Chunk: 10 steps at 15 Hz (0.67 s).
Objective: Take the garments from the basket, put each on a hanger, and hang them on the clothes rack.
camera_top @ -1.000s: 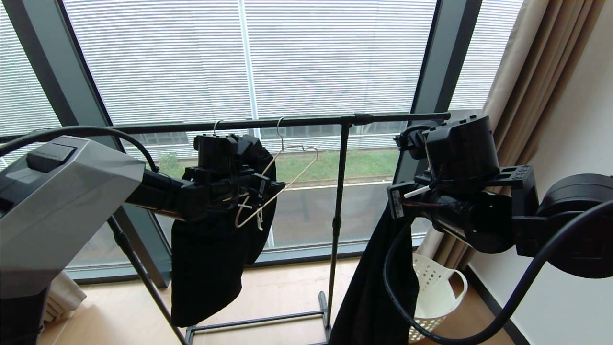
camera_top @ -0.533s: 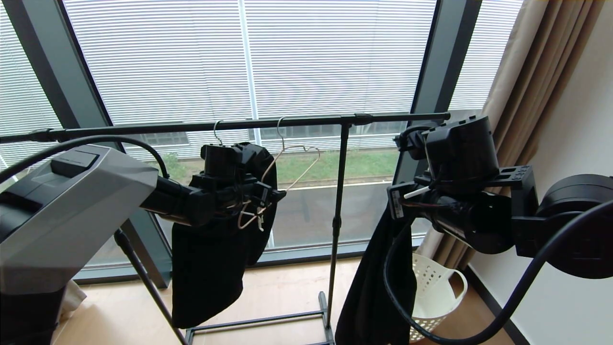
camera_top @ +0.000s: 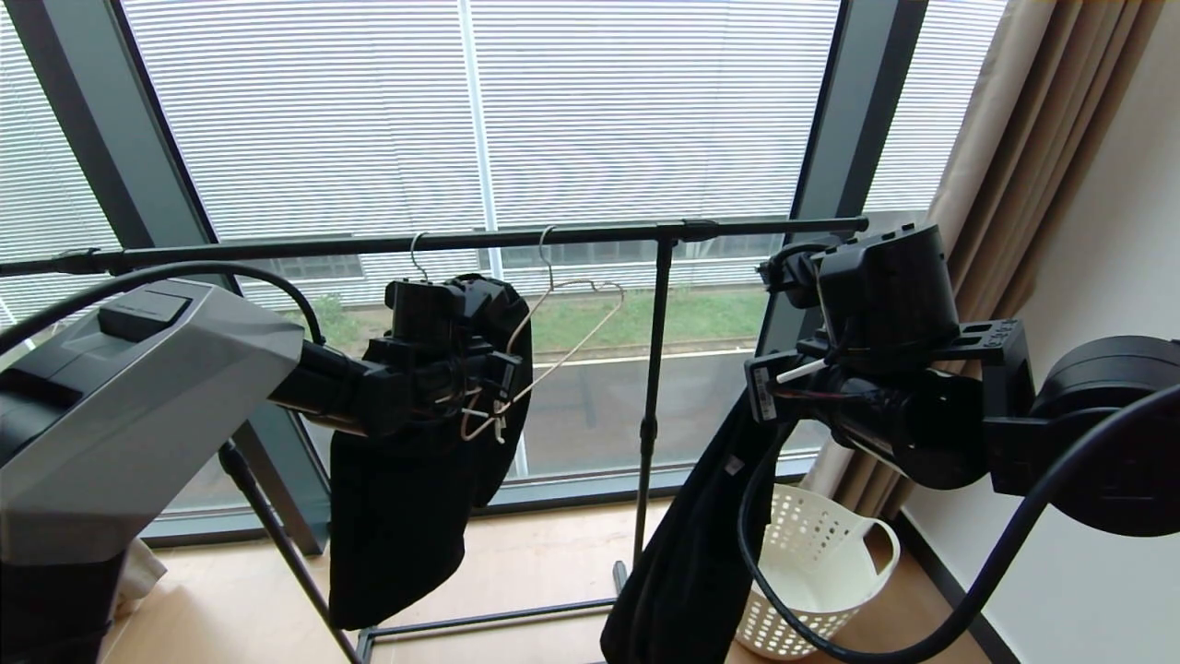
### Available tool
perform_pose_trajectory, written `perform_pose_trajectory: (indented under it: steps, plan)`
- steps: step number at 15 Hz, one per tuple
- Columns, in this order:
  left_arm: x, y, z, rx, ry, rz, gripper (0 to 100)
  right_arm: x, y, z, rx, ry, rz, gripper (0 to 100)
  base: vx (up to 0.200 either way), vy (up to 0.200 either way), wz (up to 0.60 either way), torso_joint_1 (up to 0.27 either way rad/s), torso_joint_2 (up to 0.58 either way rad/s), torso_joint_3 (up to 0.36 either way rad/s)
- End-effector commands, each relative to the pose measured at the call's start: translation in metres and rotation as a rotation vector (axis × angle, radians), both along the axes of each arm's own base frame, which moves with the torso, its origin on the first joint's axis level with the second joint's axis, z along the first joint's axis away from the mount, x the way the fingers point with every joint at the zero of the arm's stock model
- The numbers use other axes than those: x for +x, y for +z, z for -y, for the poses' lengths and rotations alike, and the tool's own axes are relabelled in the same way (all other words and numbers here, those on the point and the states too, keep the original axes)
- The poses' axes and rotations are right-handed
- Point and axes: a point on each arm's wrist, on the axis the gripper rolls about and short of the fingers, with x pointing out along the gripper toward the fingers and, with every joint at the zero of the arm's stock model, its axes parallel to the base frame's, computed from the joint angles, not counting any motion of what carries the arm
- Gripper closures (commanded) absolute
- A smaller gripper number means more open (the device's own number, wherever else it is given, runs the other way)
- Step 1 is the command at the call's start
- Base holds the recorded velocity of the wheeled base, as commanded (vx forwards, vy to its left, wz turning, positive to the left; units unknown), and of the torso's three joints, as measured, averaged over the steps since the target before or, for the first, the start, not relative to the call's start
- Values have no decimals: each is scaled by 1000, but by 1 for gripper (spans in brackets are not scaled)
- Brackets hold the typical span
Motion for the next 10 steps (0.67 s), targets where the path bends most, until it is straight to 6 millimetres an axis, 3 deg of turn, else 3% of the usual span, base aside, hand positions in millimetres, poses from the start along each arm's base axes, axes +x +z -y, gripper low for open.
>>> perform_pose_trajectory:
  steps: [1, 7, 10]
  plan:
    - [-1, 5, 0, -4, 0, 12, 100, 0, 0, 0, -1, 0, -1, 100, 0, 0, 0, 0, 0, 0]
    - [-19, 39, -4, -20, -5, 62, 100, 0, 0, 0, -2, -1, 0, 100, 0, 0, 0, 0, 0, 0]
    - [-27, 44, -6, -18, -7, 62, 100, 0, 0, 0, -2, -1, 0, 100, 0, 0, 0, 0, 0, 0]
